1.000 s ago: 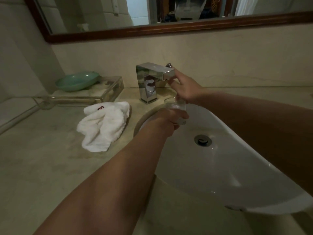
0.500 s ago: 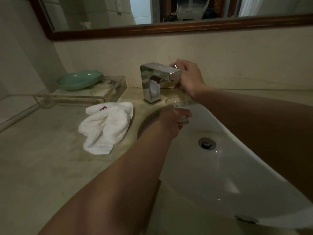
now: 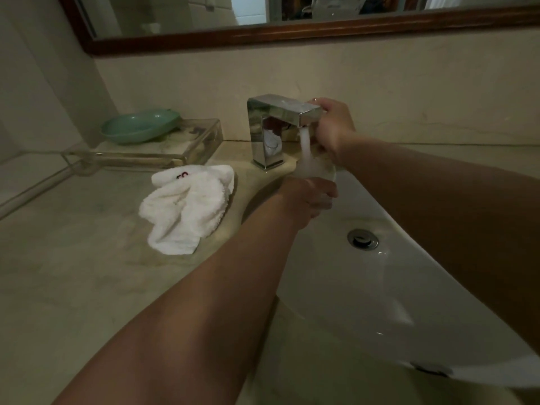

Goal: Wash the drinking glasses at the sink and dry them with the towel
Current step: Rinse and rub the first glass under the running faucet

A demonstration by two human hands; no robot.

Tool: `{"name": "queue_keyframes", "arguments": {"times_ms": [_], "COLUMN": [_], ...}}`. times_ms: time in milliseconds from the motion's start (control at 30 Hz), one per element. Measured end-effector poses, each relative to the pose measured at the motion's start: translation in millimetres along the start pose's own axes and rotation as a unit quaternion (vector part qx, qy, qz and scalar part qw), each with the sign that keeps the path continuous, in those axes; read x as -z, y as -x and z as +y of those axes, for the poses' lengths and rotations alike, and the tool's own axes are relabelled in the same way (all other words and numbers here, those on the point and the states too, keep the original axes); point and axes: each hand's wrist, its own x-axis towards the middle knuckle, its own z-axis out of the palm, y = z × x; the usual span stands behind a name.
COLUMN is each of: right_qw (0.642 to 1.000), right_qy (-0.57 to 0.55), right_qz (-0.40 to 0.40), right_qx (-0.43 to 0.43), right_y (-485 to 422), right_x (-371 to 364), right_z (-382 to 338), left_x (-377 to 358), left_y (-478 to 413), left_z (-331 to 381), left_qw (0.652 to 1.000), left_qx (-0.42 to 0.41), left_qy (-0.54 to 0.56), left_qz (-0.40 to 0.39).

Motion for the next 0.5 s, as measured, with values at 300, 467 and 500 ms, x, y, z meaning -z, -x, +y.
{"name": "queue_keyframes", "arguments": {"times_ms": [300,467,500], "right_qw": [0.991,0.993,0.991], "right_qy": [0.104,0.051,0.036], "right_qz": [-0.043,-0.097,-0.114], "right_qx": [0.074,0.044,0.068], "right_y": [87.5,103.2,106.3], "right_x": [26.0,27.5,29.1], "right_z": [53.7,63.3,63.4], "left_x": [14.0,21.9,23.0], "left_y": [22.9,23.9,23.8], "left_z": [-9.5,-13.3,-12.7], "left_qw": [0.998,0.991,0.989], "left_qx": [0.021,0.033,0.031], "left_qy": [-0.005,0.094,0.110], "left_qz": [-0.059,-0.094,-0.092]}}
